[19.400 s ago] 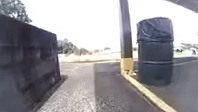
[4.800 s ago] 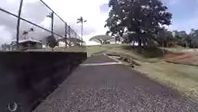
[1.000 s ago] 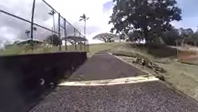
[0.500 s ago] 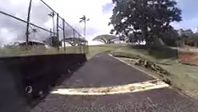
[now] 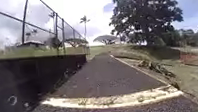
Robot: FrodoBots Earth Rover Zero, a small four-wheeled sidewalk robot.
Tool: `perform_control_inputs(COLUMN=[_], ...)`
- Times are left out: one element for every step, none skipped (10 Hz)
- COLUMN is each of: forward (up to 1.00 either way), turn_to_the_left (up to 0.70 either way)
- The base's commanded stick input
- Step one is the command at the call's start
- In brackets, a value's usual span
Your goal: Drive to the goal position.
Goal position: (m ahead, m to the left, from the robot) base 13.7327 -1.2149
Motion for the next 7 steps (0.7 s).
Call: perform_control_inputs(forward=[0.7,0.7,0.7,0.7,0.7,0.7,0.7], turn_to_the_left=[-0.34,-0.13,0.0,0.0,0.0,0.0,0.0])
